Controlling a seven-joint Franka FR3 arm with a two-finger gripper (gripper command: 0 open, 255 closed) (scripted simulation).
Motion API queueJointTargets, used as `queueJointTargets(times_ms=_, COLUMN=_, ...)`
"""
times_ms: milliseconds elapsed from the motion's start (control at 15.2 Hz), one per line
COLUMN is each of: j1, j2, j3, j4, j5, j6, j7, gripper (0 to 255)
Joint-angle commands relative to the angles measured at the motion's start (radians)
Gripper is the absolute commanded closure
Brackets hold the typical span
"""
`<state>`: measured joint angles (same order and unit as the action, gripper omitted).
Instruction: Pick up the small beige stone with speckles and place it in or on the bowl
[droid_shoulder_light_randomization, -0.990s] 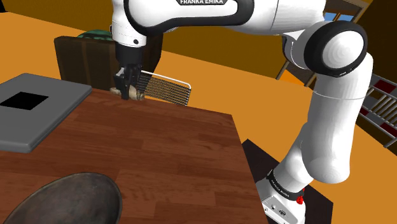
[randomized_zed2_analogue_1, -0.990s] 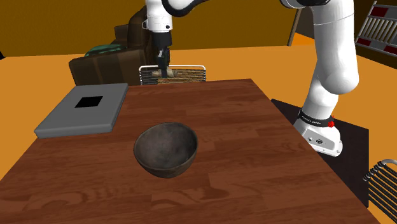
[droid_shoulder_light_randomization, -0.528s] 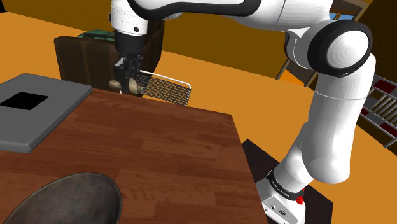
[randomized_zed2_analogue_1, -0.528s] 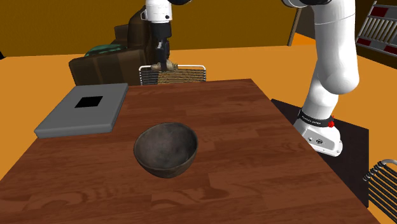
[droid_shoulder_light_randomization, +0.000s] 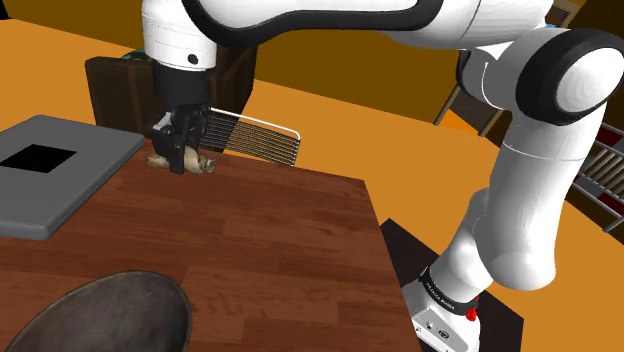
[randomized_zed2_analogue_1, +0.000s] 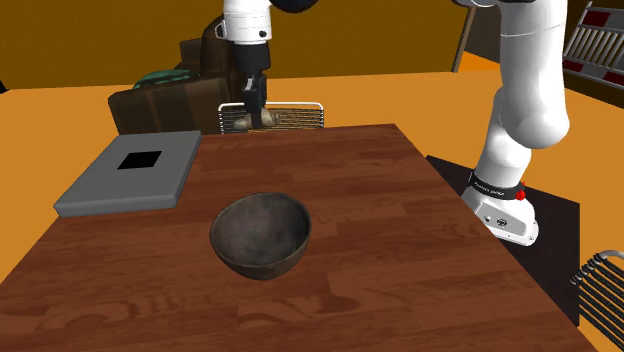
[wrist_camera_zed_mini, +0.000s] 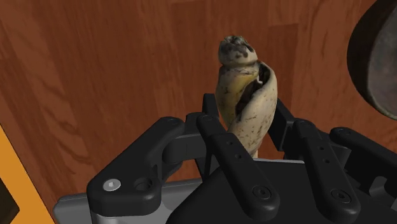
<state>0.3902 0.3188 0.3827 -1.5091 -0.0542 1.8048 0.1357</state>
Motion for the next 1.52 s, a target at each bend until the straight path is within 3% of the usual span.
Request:
queueJointTargets(times_ms=0, j1=0.028, j2=-0.010, j3=0.015, j4=-0.016, j5=-0.001, j6=0.007, j7=0.045, gripper=255)
queueJointTargets(times_ms=594, j1=0.164, j2=0.007, j3=0.075, j4=-0.005, j5=-0.027, j6=0.017, j7=0.242, gripper=255)
queueJointTargets(times_ms=1056, j1=0.305, j2=0.087, j3=0.114, j4=0.095, j5=-0.079, j6=-0.006, j7=0.416, gripper=255)
queueJointTargets(times_ms=1452, j1=0.299, j2=0.093, j3=0.110, j4=0.021, j5=-0.082, j6=0.072, j7=0.417, gripper=255)
